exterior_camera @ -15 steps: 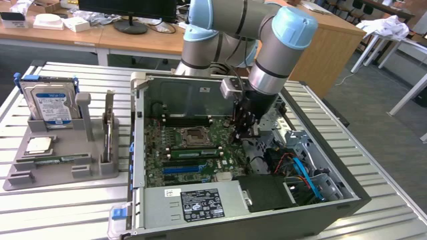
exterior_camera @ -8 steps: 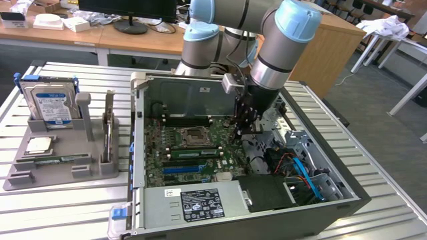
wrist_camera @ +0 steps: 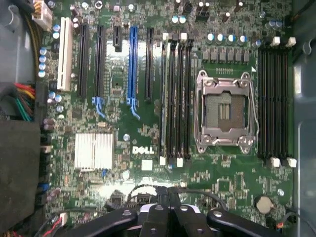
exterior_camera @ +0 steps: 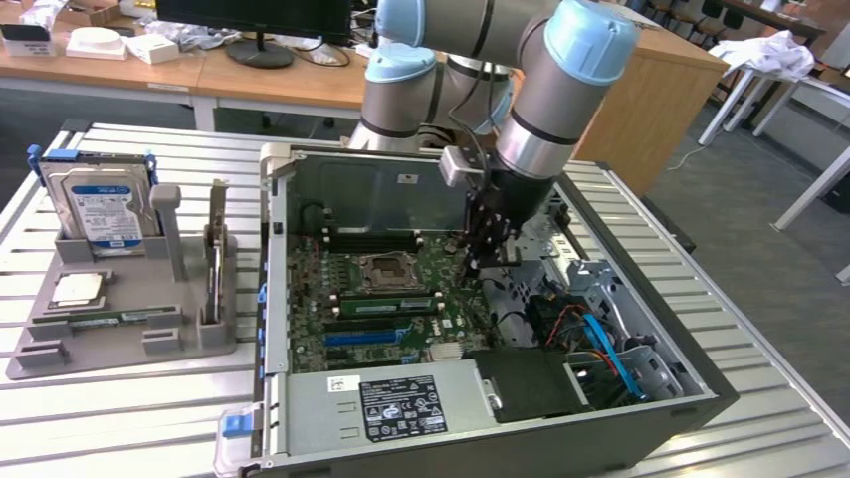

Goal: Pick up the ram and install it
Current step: 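Press down the ram until it locks into place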

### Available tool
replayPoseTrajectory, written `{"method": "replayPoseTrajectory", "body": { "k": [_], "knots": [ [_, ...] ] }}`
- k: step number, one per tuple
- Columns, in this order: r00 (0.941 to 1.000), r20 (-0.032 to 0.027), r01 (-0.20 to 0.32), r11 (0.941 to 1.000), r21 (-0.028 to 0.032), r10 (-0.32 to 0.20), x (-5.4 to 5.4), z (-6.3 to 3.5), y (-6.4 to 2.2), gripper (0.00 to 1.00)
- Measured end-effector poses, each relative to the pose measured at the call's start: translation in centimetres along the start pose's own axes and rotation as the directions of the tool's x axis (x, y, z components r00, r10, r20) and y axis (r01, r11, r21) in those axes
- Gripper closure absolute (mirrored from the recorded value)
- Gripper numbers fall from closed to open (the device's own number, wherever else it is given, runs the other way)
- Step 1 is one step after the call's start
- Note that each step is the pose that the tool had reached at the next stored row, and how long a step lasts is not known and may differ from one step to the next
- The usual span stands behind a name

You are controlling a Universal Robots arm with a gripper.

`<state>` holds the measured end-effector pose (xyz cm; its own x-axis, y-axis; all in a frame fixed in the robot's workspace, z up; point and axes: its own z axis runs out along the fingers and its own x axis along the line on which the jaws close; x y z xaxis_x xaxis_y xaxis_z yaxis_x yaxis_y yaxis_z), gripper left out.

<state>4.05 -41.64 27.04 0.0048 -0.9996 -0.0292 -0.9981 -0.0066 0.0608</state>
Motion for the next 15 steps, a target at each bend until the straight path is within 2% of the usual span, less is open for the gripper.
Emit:
{"method": "replayPoseTrajectory", "body": {
  "k": [9, 15],
  "knots": [
    [1.0, -0.0041, 0.0, 1.0, 0.0, 0.0, 0.0, 1.79, 2.4, 0.9],
    [1.0, -0.0049, 0.0, 1.0, 0.0, 0.0, -0.2, 2.89, 2.42, 0.9]
  ]
}}
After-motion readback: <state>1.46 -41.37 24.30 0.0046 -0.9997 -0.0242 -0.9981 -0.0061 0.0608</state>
